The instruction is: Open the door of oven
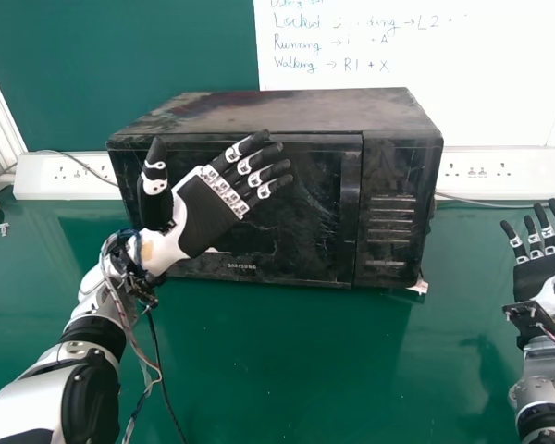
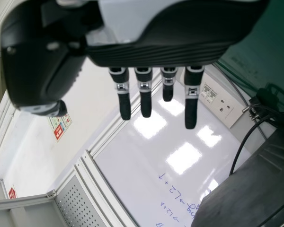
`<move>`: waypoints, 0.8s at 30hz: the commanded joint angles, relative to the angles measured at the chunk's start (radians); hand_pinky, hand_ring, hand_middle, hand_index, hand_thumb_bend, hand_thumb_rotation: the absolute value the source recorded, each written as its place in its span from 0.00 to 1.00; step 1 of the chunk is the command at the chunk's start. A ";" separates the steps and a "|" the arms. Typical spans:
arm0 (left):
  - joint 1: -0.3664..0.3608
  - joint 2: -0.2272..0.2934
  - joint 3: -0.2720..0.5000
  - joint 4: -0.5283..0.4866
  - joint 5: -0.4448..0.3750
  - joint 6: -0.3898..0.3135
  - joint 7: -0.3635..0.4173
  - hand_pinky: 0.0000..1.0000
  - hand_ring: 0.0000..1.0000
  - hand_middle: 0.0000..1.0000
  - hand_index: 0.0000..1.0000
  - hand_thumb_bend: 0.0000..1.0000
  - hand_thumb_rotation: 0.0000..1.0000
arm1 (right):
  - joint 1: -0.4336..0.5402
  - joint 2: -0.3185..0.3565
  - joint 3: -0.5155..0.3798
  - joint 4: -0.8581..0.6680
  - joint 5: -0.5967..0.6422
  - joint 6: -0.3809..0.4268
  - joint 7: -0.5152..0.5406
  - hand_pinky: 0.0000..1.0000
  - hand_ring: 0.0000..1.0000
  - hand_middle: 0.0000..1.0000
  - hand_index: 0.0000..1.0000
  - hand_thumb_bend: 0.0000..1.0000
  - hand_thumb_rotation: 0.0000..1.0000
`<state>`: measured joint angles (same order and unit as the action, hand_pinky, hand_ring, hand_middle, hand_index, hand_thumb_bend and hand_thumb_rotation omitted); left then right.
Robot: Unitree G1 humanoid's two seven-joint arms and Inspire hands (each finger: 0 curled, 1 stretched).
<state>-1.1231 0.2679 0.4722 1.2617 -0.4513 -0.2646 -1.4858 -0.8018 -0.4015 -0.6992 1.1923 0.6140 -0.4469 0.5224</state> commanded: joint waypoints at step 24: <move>0.004 -0.058 -0.100 0.011 0.139 -0.087 0.212 0.71 0.90 0.94 0.90 0.88 0.88 | -0.001 0.002 0.008 -0.011 -0.009 -0.019 -0.009 0.98 1.00 1.00 0.97 1.00 0.96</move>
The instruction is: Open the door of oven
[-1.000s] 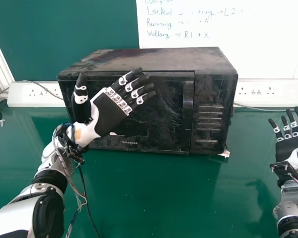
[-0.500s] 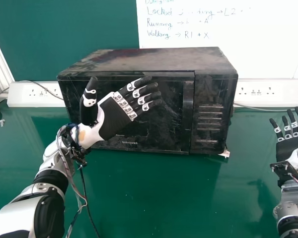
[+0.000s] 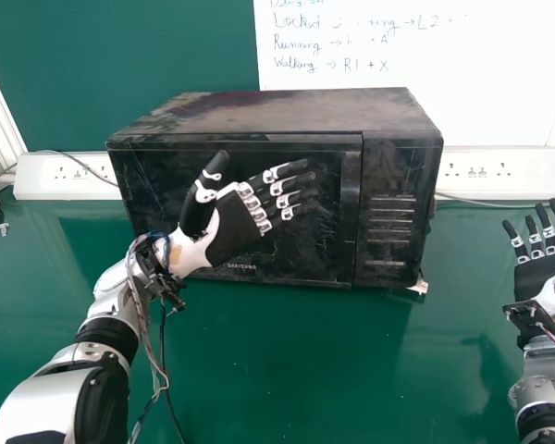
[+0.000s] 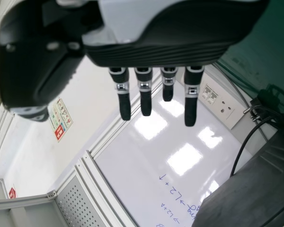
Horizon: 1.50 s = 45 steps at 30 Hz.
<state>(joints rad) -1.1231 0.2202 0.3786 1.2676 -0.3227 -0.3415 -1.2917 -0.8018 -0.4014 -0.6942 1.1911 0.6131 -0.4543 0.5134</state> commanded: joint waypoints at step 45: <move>0.018 -0.104 -0.053 0.002 0.080 -0.012 0.293 0.72 0.91 0.94 0.90 0.98 0.89 | 0.001 -0.001 0.012 -0.013 -0.019 -0.017 -0.019 0.95 1.00 1.00 0.96 1.00 0.97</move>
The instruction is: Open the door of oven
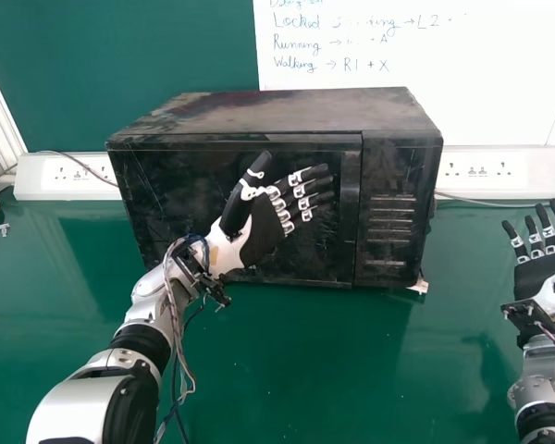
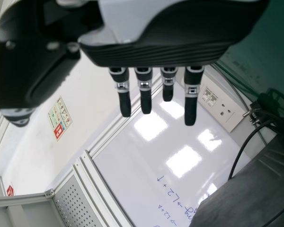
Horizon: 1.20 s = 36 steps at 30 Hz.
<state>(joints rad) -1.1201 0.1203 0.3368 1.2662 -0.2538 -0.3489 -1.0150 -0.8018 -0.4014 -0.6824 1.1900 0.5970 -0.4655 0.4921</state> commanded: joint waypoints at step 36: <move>0.023 -0.037 -0.055 0.014 0.045 0.027 0.101 0.66 0.88 0.93 0.88 0.97 0.90 | 0.000 0.003 -0.004 -0.018 0.003 -0.002 0.005 0.95 1.00 1.00 0.96 1.00 0.96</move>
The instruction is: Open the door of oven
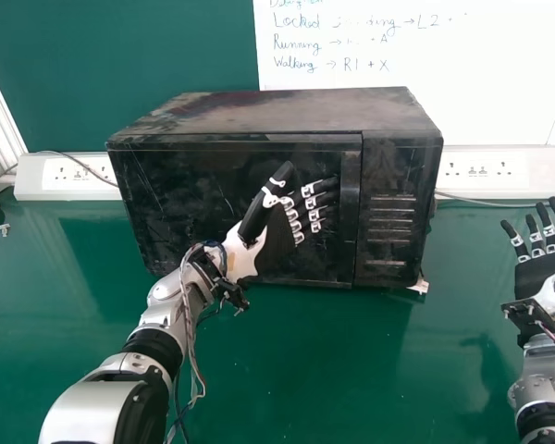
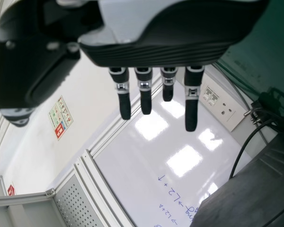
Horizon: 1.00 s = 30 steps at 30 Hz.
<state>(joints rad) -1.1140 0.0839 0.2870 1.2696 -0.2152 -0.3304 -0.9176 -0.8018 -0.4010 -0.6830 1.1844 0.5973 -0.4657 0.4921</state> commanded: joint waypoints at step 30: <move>0.016 -0.002 -0.029 0.011 0.018 0.060 -0.049 0.64 0.85 0.94 0.91 0.97 0.90 | 0.002 0.006 0.000 -0.016 -0.001 -0.006 0.009 0.95 1.00 1.00 0.97 1.00 0.97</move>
<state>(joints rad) -1.1133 0.0825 0.2670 1.2722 -0.2140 -0.2718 -0.9671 -0.8018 -0.4002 -0.6830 1.1781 0.5973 -0.4657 0.4944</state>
